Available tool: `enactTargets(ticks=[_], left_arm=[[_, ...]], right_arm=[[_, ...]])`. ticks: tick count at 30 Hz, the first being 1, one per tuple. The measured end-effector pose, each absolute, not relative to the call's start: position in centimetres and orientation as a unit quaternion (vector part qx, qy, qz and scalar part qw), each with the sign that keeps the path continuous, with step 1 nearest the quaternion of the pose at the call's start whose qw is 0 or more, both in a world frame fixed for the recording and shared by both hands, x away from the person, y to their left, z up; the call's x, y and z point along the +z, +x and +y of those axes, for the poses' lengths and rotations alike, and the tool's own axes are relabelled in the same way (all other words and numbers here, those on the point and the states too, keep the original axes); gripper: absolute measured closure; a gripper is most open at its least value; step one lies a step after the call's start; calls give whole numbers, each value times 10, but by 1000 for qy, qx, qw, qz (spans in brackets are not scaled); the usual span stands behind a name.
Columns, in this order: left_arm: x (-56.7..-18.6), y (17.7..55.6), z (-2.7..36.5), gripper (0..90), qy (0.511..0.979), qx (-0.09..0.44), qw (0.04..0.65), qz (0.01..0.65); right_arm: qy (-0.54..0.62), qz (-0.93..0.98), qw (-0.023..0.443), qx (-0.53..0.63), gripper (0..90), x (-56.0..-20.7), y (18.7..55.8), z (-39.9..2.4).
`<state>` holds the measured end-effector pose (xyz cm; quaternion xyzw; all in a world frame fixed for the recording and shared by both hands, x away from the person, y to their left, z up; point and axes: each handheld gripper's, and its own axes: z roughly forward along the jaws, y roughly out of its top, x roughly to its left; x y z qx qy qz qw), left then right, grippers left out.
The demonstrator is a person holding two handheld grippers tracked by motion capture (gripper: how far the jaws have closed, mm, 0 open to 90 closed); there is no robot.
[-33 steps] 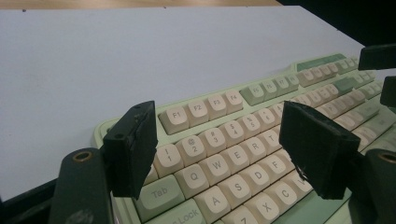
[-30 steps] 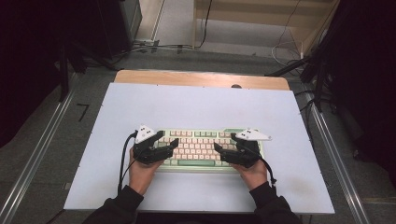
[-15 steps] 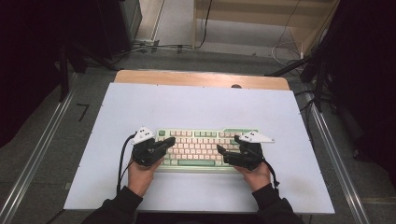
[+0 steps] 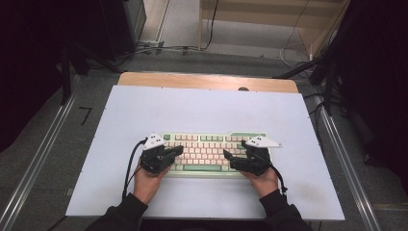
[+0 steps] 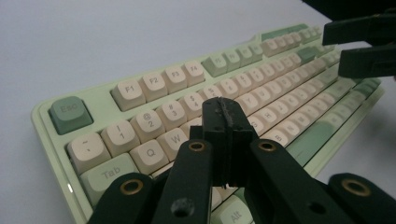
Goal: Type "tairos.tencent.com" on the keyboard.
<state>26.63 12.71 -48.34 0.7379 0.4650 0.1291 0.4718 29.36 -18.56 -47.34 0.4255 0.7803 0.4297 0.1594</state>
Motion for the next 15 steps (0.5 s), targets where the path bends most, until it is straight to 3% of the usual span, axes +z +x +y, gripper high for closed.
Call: enactTargets(ticks=[15], left_arm=[[-492,271,122,900,758,129,429,475]], right_arm=[[425,782,159,426,187,-475,294,-185]])
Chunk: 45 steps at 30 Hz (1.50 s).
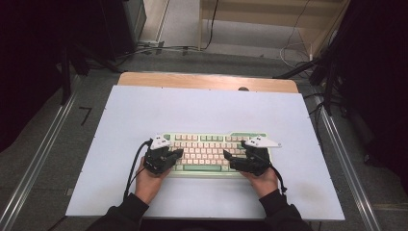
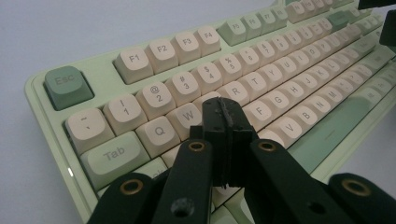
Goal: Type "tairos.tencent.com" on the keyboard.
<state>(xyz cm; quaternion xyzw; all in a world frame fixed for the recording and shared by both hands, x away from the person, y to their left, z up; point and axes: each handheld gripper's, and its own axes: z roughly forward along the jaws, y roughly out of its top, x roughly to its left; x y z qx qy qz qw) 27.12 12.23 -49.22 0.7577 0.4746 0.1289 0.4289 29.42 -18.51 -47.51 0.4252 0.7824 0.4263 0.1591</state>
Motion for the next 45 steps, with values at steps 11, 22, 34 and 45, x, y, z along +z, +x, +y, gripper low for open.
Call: enactTargets(ticks=[11,22,34,45], left_arm=[[-493,271,122,900,756,130,428,477],[-476,264,132,525,707,150,497,480],[-478,269,144,263,685,181,487,511],[-478,268,144,278,684,187,485,513]], right_arm=[[425,782,161,426,188,-475,294,-185],[425,784,161,423,193,-477,294,-184],[423,784,170,421,303,-477,292,-184],[410,787,167,430,873,-477,287,-185]])
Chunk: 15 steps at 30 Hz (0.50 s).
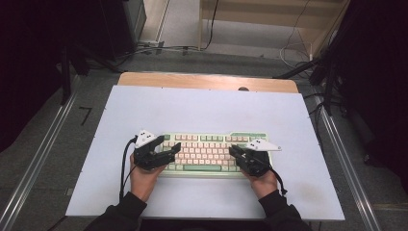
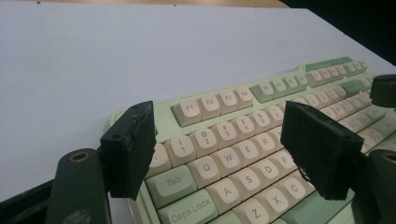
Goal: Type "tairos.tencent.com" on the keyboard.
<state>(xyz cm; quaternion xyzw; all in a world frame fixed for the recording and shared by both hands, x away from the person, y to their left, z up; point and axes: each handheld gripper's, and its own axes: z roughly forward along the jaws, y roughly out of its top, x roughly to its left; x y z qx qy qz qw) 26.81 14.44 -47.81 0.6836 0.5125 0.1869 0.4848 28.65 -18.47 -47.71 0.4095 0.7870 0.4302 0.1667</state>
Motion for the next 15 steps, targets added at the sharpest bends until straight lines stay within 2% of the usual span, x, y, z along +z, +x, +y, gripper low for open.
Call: enactTargets(ticks=[15], left_arm=[[-479,268,144,296,687,185,483,510]], right_arm=[[398,814,123,405,873,-488,281,-178]])
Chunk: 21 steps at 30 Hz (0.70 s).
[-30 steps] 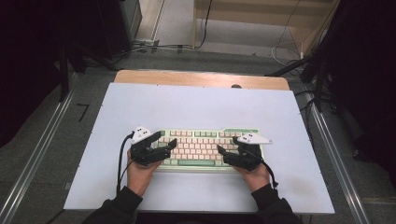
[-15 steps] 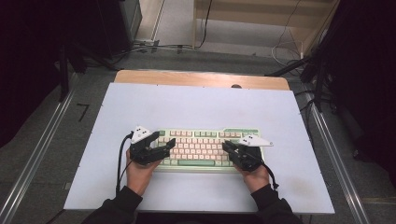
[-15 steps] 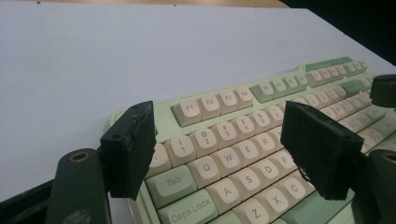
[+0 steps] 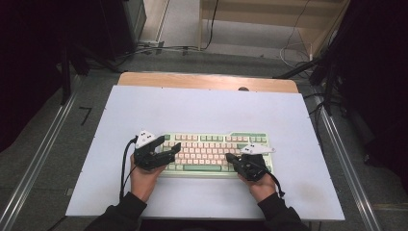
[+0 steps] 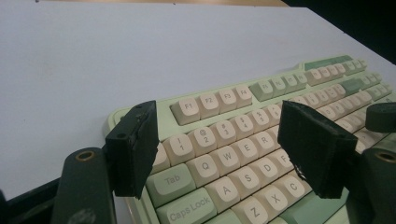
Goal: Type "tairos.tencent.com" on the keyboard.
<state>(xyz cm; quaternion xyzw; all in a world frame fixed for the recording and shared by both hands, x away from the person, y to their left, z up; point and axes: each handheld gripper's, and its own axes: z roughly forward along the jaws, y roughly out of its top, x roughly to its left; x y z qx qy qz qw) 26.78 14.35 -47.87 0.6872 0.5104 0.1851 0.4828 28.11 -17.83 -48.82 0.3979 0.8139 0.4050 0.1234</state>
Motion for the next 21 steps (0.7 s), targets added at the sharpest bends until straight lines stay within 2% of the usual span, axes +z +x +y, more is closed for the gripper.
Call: enactTargets(ticks=[21], left_arm=[[-480,268,142,300,688,182,482,511]], right_arm=[[390,819,114,406,866,-493,279,-174]])
